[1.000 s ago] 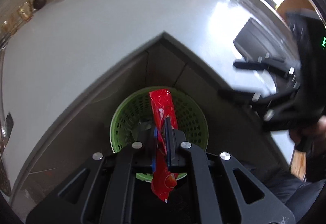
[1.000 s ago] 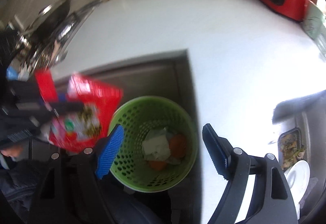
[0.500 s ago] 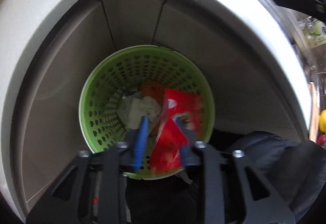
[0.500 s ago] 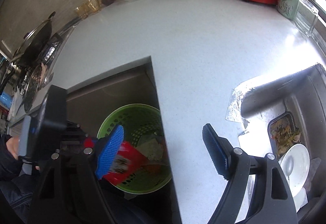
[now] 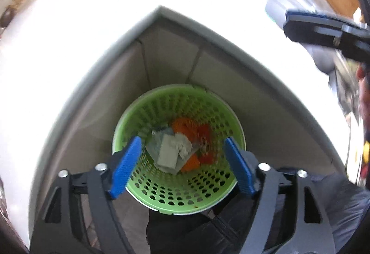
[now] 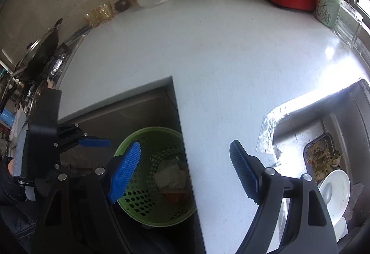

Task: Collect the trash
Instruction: 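Move both tools back over the counter toward the plastic bag and second tissue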

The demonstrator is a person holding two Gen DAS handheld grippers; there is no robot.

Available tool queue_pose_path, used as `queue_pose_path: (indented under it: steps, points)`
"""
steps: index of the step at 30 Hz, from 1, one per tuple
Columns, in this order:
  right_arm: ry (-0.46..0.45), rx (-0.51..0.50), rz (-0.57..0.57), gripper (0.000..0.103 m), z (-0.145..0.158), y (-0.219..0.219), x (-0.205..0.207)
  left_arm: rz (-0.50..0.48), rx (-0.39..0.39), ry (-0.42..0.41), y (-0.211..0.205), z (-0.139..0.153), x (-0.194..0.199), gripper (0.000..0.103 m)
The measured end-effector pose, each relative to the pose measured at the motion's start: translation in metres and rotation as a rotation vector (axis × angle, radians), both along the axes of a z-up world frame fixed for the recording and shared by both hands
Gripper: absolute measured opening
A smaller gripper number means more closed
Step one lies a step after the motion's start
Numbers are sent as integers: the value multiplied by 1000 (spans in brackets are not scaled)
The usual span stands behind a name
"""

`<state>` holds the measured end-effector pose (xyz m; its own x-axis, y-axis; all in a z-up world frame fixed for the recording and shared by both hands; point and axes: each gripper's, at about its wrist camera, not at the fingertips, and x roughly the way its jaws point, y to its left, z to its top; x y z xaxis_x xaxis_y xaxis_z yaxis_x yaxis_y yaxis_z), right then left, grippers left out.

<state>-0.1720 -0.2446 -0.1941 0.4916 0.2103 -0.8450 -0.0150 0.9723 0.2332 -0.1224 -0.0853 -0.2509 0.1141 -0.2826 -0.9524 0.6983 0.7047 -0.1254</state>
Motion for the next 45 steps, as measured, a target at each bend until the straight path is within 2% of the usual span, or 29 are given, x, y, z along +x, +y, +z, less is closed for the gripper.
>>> queue_pose_path:
  steps: [3,11,17,22,26,31,36,40,45]
  points:
    - [-34,-2,-9,82,11,1,8,54,-37,-55,8,24,12,80]
    - [-172,-54,-54,100,50,10,42,157,-104,-210,31,82,55,95]
    - [-259,-99,-98,101,76,18,79,242,-179,-268,49,112,100,95]
    - [-305,-145,-137,101,90,20,119,310,-202,-344,57,129,146,95]
    - [-322,-177,-164,101,95,23,155,350,-198,-364,57,135,184,95]
    - [-331,-162,-191,101,100,27,193,362,-189,-394,52,138,224,95]
    - [-328,-157,-219,101,99,30,231,368,-199,-381,51,137,263,95]
    - [-325,-160,-245,101,95,27,255,373,-200,-367,51,128,290,95]
    - [-308,-187,-279,101,80,18,284,397,-172,-378,43,103,341,95]
